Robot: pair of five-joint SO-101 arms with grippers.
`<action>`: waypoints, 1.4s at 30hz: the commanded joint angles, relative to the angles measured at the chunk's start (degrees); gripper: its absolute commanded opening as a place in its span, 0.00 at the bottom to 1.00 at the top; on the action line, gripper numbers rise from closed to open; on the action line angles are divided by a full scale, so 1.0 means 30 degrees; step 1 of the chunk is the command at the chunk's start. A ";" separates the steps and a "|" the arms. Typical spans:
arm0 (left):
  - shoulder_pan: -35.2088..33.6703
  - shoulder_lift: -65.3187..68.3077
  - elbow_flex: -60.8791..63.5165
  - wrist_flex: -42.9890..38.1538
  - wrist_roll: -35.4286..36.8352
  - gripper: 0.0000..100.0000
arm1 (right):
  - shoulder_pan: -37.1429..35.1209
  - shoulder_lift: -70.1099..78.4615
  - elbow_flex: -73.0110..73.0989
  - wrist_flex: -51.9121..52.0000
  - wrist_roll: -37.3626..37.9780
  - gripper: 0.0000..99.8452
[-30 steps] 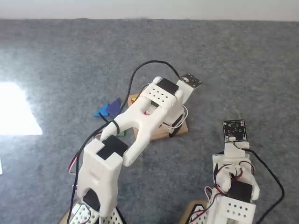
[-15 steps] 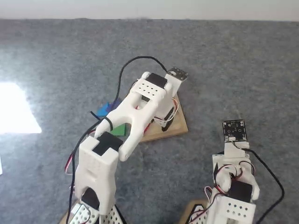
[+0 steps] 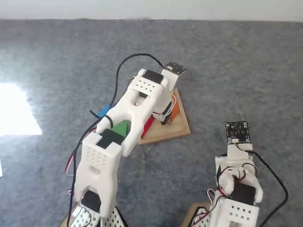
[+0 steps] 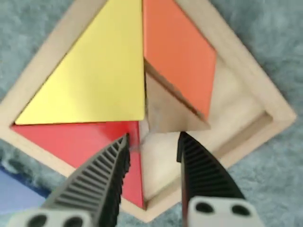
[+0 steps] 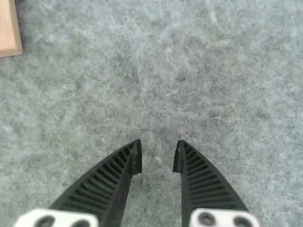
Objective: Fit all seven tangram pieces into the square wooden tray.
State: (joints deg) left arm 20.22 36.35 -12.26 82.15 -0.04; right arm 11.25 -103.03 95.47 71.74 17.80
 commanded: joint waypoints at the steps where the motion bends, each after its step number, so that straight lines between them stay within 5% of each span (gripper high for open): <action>1: -0.0117 0.0293 -0.1744 -0.0117 -0.0293 0.16 | -0.0161 -0.0161 0.0322 -0.0073 0.0205 0.14; 15: -0.1670 -0.1641 -0.7985 0.3868 0.0117 0.16 | -0.0161 -0.0161 0.0322 -0.0073 0.0234 0.14; 25: -0.2960 -0.6505 -0.6784 0.6095 -0.0821 0.16 | -0.0161 -0.0161 0.0322 -0.0073 0.0234 0.14; 31: -0.4190 -1.3656 0.1509 0.4894 -0.0059 0.16 | -0.0161 -0.0161 0.0322 -0.0073 0.0234 0.14; 36: -0.6505 -2.1656 1.3553 -0.1377 0.0908 0.16 | -0.0161 -0.0161 0.0322 -0.0044 0.0264 0.14; 42: -0.9026 -2.2740 2.0205 -0.4923 -0.1407 0.20 | -0.0161 -0.0161 0.0322 -0.0044 0.0264 0.14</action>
State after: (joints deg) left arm -4.92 -29.93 38.11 72.13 -1.71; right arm 11.25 -103.03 95.47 71.74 17.80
